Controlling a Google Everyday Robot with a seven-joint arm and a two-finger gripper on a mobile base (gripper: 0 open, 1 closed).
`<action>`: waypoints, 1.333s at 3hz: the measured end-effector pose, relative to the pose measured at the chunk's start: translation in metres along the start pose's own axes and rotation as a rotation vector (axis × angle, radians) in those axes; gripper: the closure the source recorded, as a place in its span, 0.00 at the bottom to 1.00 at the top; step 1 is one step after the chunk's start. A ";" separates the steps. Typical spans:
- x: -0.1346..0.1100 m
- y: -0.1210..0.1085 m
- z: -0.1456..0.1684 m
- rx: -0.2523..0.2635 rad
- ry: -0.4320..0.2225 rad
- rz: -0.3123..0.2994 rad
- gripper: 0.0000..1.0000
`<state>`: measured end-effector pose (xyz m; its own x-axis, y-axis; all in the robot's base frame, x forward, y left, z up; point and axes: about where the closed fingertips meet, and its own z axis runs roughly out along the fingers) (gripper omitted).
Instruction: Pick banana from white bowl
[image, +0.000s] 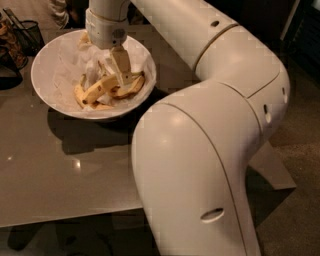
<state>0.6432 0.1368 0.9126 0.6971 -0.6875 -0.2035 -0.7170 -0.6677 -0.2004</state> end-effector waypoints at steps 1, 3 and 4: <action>-0.002 -0.005 0.010 -0.015 -0.011 -0.005 0.14; -0.002 -0.012 0.024 -0.035 -0.029 -0.007 0.38; -0.001 -0.013 0.029 -0.041 -0.037 -0.006 0.37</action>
Offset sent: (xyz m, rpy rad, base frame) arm -0.0085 -0.0020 -0.0144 -0.0744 0.1078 0.0423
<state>0.6518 0.1545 0.8881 0.7006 -0.6729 -0.2374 -0.7116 -0.6834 -0.1629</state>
